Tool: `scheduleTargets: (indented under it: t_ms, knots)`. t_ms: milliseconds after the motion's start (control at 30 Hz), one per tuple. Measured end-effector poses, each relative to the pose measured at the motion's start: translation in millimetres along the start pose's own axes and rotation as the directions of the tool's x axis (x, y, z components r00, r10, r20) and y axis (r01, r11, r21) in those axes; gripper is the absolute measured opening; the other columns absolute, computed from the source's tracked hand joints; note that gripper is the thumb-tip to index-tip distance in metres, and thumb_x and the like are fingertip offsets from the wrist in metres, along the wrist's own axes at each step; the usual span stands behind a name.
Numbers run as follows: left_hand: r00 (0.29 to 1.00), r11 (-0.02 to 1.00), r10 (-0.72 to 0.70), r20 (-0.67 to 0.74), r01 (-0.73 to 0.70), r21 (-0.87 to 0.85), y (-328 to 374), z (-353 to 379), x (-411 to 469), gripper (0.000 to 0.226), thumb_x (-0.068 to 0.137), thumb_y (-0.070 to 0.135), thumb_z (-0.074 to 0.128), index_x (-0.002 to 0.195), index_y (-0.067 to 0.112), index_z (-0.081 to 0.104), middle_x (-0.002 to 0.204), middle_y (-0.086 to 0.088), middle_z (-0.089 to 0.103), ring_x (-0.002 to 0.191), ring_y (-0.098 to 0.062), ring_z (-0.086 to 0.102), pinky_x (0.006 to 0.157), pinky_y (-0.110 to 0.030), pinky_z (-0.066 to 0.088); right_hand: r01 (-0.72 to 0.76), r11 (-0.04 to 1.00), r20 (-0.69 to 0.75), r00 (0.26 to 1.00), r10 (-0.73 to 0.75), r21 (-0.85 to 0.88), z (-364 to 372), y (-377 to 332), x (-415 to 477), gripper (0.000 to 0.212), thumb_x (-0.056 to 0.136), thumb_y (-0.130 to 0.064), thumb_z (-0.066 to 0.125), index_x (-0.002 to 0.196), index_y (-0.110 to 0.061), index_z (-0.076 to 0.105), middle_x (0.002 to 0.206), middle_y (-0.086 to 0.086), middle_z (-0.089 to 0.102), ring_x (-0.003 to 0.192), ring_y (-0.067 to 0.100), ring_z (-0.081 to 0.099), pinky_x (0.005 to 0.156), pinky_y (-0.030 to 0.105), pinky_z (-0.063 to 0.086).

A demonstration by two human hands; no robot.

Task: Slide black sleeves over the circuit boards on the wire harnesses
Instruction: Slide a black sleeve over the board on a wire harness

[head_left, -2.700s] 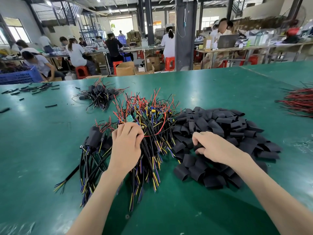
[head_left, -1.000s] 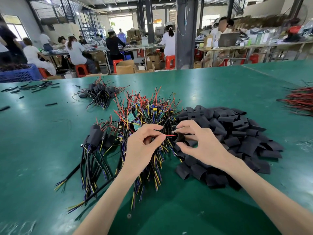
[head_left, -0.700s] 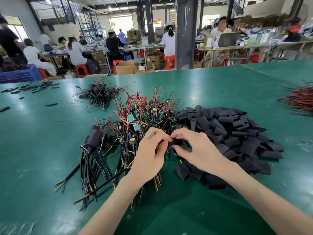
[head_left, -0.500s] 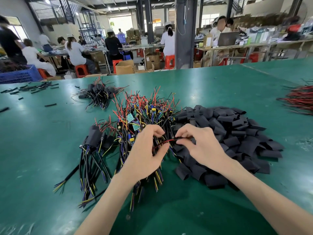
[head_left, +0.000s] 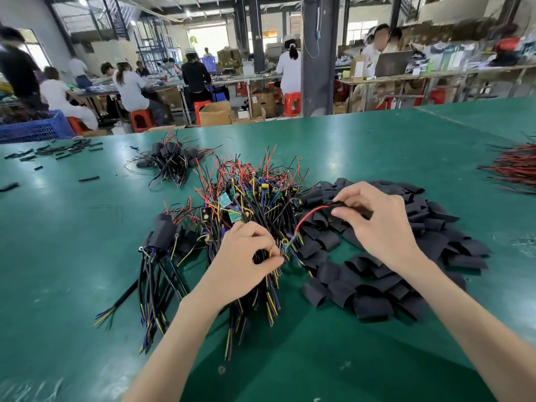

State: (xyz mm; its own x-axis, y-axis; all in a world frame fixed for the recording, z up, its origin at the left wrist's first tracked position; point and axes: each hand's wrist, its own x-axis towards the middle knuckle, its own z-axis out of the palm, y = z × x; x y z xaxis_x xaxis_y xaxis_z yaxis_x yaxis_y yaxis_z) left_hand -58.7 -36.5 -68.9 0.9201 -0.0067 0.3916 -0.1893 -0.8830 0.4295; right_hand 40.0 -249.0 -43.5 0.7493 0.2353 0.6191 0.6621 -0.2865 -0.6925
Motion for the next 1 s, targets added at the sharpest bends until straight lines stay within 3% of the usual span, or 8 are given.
scheduleTargets:
  t_ms: [100, 200, 300, 400, 567, 800, 900, 1000]
  knots:
    - [0.99, 0.964, -0.119, -0.076, 0.097, -0.247, 2.3, -8.3, 1.8, 0.006, 0.088, 0.018, 0.064, 0.082, 0.016, 0.063, 0.087, 0.006, 0.067, 0.083, -0.008, 0.057, 0.079, -0.02, 0.042, -0.018, 1.0, -0.002, 1.0, 0.019, 0.006, -2.9, 0.1, 1.9, 0.031, 0.078, -0.001, 0.071, 0.082, -0.031, 0.062, 0.075, -0.012, 0.063, 0.068, 0.012, 0.064, 0.068, 0.014, 0.05]
    - [0.978, 0.852, -0.202, -0.055, 0.148, -0.502, 4.3, -14.1, 2.0, 0.01, 0.093, 0.002, 0.054, 0.088, 0.011, 0.055, 0.078, -0.002, 0.071, 0.064, -0.008, 0.06, 0.06, -0.016, 0.045, 0.001, 0.999, 0.082, 0.997, 0.003, -0.05, -2.0, 2.3, 1.6, 0.022, 0.08, -0.005, 0.071, 0.093, -0.022, 0.067, 0.079, -0.009, 0.065, 0.073, 0.013, 0.064, 0.075, 0.032, 0.055]
    - [0.969, 0.856, -0.238, -0.067, 0.177, -0.485, 5.1, -13.2, 2.3, 0.002, 0.093, 0.015, 0.056, 0.093, 0.015, 0.058, 0.077, 0.006, 0.072, 0.057, 0.003, 0.052, 0.06, -0.012, 0.037, 0.042, 0.995, 0.178, 0.984, -0.025, -0.096, 1.2, 5.1, -0.3, 0.024, 0.079, -0.009, 0.073, 0.101, -0.017, 0.069, 0.087, -0.001, 0.069, 0.081, 0.016, 0.065, 0.082, 0.033, 0.052]
    - [0.951, 0.859, -0.295, -0.089, 0.223, -0.46, 4.2, -12.5, 4.0, 0.011, 0.093, 0.031, 0.056, 0.097, 0.023, 0.063, 0.076, 0.012, 0.072, 0.05, -0.002, 0.042, 0.056, -0.023, 0.037, 0.0, 0.999, 0.252, 0.968, 0.011, -0.042, 3.6, 8.2, -0.8, 0.028, 0.079, -0.007, 0.073, 0.103, -0.019, 0.069, 0.087, -0.012, 0.067, 0.074, 0.002, 0.062, 0.079, 0.028, 0.052]
    - [0.952, 0.881, -0.282, -0.122, 0.207, -0.425, 10.5, -12.5, 2.2, 0.006, 0.089, 0.026, 0.064, 0.088, 0.023, 0.069, 0.076, 0.011, 0.072, 0.072, 0.0, 0.061, 0.073, -0.016, 0.043, -0.063, 0.998, 0.297, 0.953, 0.052, 0.027, 6.9, 11.4, -1.2, 0.032, 0.079, -0.005, 0.072, 0.106, -0.022, 0.068, 0.086, -0.012, 0.064, 0.067, -0.005, 0.057, 0.066, 0.007, 0.045]
    - [0.937, 0.879, -0.302, -0.174, 0.204, -0.431, 10.9, -13.9, 2.3, 0.02, 0.083, 0.017, 0.071, 0.089, 0.035, 0.065, 0.087, 0.018, 0.068, 0.081, 0.014, 0.058, 0.068, -0.001, 0.038, 0.158, 0.965, 0.346, 0.935, -0.079, -0.207, 6.7, 15.4, 0.6, 0.036, 0.081, -0.01, 0.071, 0.116, -0.014, 0.065, 0.102, 0.003, 0.064, 0.085, 0.009, 0.058, 0.076, 0.014, 0.04]
    - [0.926, 0.883, -0.301, -0.228, 0.18, -0.434, 10.9, -12.6, 2.3, 0.026, 0.082, 0.014, 0.073, 0.086, 0.038, 0.063, 0.083, 0.023, 0.066, 0.081, 0.017, 0.057, 0.067, -0.001, 0.038, 0.167, 0.964, 0.372, 0.925, -0.08, -0.208, 9.0, 17.0, -1.0, 0.039, 0.087, -0.008, 0.063, 0.125, -0.016, 0.058, 0.098, -0.001, 0.058, 0.086, 0.008, 0.054, 0.077, 0.013, 0.037]
    - [0.922, 0.892, -0.3, -0.245, 0.18, -0.414, 9.7, -9.6, 2.0, 0.024, 0.082, 0.015, 0.072, 0.089, 0.036, 0.064, 0.082, 0.025, 0.065, 0.082, 0.017, 0.057, 0.068, -0.002, 0.039, 0.092, 0.974, 0.475, 0.88, 0.018, -0.208, 11.1, 20.0, -3.4, 0.047, 0.094, -0.01, 0.052, 0.137, -0.023, 0.039, 0.118, 0.001, 0.051, 0.111, 0.015, 0.046, 0.098, 0.028, 0.033]
